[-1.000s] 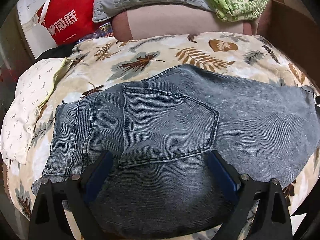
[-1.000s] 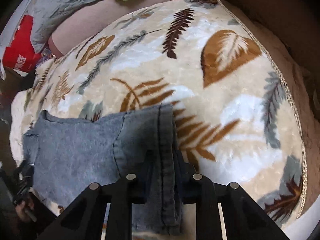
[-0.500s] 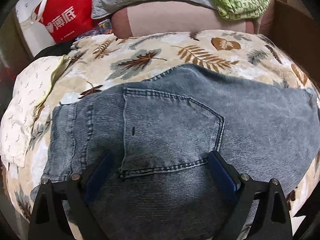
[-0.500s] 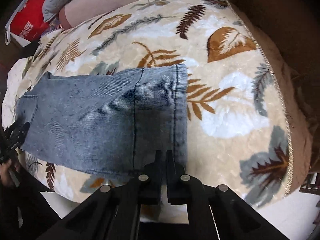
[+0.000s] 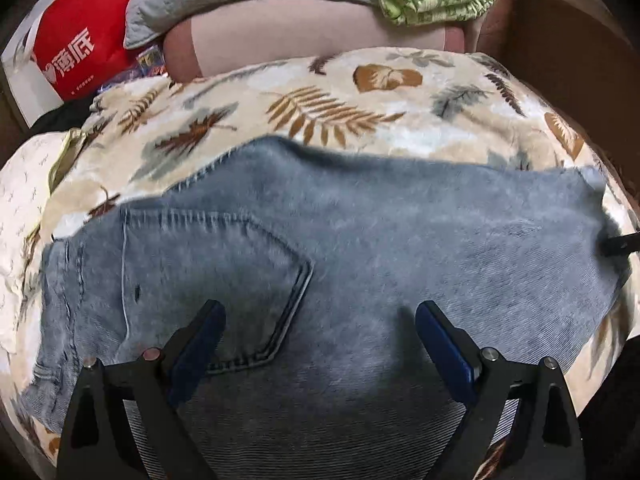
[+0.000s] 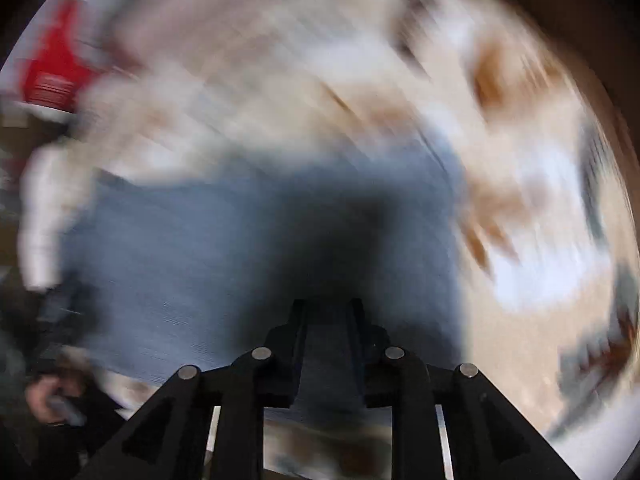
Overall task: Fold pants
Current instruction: 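Lift the leg hem with the right tool toward the waistband while the left tool holds the jeans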
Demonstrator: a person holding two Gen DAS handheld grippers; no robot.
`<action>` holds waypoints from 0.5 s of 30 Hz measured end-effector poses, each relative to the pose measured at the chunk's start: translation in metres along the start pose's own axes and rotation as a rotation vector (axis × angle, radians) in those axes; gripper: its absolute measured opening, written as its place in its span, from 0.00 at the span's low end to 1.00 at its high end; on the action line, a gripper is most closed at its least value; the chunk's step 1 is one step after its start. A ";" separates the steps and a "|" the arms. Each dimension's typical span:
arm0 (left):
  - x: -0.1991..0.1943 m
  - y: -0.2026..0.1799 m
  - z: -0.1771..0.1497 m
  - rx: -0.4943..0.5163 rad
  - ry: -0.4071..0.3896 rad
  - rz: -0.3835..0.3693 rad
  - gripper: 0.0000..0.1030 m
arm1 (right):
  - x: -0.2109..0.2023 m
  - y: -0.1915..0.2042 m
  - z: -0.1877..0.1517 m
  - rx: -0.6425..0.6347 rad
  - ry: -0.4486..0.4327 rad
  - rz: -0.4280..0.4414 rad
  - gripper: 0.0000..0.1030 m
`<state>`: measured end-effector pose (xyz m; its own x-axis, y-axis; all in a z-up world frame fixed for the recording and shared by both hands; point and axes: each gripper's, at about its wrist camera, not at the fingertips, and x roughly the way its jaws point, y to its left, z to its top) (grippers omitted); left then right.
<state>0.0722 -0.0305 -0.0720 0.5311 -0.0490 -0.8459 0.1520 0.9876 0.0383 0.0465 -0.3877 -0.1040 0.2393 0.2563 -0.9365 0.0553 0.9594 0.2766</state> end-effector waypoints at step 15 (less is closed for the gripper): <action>0.010 -0.019 -0.002 0.014 0.048 -0.014 0.93 | -0.031 -0.061 -0.051 0.340 -0.068 0.143 0.69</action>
<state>0.0730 -0.0498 -0.0818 0.4879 -0.0556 -0.8711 0.1716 0.9846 0.0333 -0.0133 -0.4480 -0.1030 0.3310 0.3653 -0.8700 0.3324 0.8178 0.4698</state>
